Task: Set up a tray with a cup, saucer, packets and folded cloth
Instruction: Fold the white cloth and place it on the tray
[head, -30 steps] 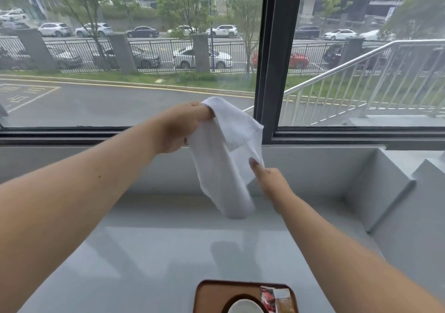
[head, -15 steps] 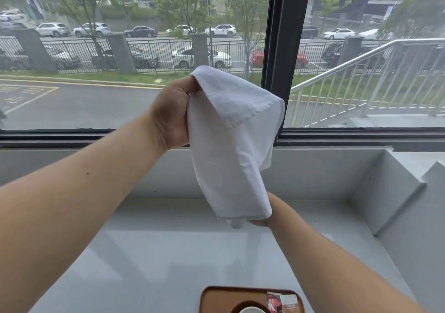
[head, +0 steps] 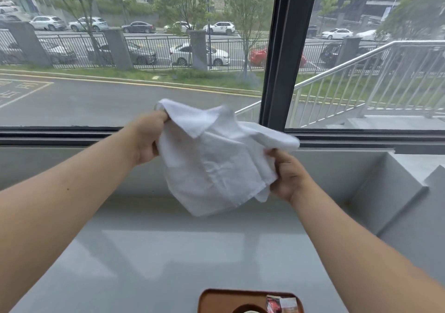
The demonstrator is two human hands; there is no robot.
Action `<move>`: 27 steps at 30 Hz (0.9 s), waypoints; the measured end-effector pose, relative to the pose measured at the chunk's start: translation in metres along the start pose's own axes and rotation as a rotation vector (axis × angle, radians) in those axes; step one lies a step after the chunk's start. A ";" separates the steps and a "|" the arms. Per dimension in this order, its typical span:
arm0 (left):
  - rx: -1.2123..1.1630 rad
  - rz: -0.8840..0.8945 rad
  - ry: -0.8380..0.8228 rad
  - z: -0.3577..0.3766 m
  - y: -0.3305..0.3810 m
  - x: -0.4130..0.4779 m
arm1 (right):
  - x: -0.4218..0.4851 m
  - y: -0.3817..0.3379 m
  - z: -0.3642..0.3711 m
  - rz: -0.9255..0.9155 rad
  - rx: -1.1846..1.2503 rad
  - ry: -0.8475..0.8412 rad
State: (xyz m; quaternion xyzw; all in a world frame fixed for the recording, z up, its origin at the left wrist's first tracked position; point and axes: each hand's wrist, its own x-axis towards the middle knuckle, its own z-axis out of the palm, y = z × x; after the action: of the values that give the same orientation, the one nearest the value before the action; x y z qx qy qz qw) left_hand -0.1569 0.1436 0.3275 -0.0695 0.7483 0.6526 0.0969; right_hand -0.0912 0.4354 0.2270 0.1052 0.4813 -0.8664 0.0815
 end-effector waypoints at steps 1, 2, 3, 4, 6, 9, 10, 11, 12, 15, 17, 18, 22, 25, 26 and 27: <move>0.050 -0.065 0.021 -0.004 -0.011 0.003 | 0.000 -0.009 -0.008 -0.008 0.020 -0.003; 0.083 -0.124 0.018 -0.007 -0.022 0.006 | -0.001 -0.017 -0.014 -0.018 0.027 0.001; 0.094 -0.168 0.001 -0.009 -0.032 0.008 | -0.002 -0.023 -0.019 -0.020 0.021 0.013; 0.088 -0.199 -0.023 -0.010 -0.040 0.009 | -0.002 -0.028 -0.023 -0.009 -0.004 0.026; 0.052 -0.222 -0.084 -0.009 -0.050 0.010 | -0.004 -0.036 -0.028 0.039 -0.085 0.039; -0.044 -0.199 -0.200 -0.008 -0.052 0.012 | -0.005 -0.044 -0.038 0.071 -0.158 0.092; -0.077 -0.196 -0.235 -0.009 -0.052 0.013 | -0.005 -0.046 -0.041 0.077 -0.163 0.115; -0.099 -0.199 -0.261 -0.010 -0.052 0.014 | -0.006 -0.046 -0.044 0.097 -0.178 0.146; -0.094 -0.206 -0.277 -0.010 -0.053 0.015 | -0.006 -0.046 -0.046 0.134 -0.214 0.193; 0.054 -0.238 -0.176 -0.004 -0.060 0.019 | -0.009 -0.040 -0.056 0.215 -0.255 0.297; 0.144 -0.273 -0.069 -0.003 -0.068 0.022 | -0.011 -0.038 -0.061 0.245 -0.307 0.336; 0.196 -0.299 -0.040 -0.002 -0.071 0.023 | -0.013 -0.037 -0.063 0.275 -0.354 0.349; 0.109 -0.351 -0.122 -0.001 -0.075 0.022 | -0.018 -0.035 -0.066 0.203 -0.247 0.267; -0.094 -0.321 -0.247 -0.005 -0.070 0.019 | -0.017 -0.038 -0.067 0.179 -0.196 0.244; -0.137 -0.307 -0.275 -0.005 -0.070 0.018 | -0.016 -0.038 -0.067 0.190 -0.178 0.250; -0.150 -0.287 -0.291 -0.005 -0.070 0.018 | -0.014 -0.038 -0.065 0.192 -0.181 0.273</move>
State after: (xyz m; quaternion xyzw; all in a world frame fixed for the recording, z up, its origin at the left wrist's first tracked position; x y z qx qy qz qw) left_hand -0.1585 0.1297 0.2567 -0.0874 0.6581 0.6891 0.2906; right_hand -0.0797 0.5112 0.2278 0.2595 0.5514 -0.7856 0.1070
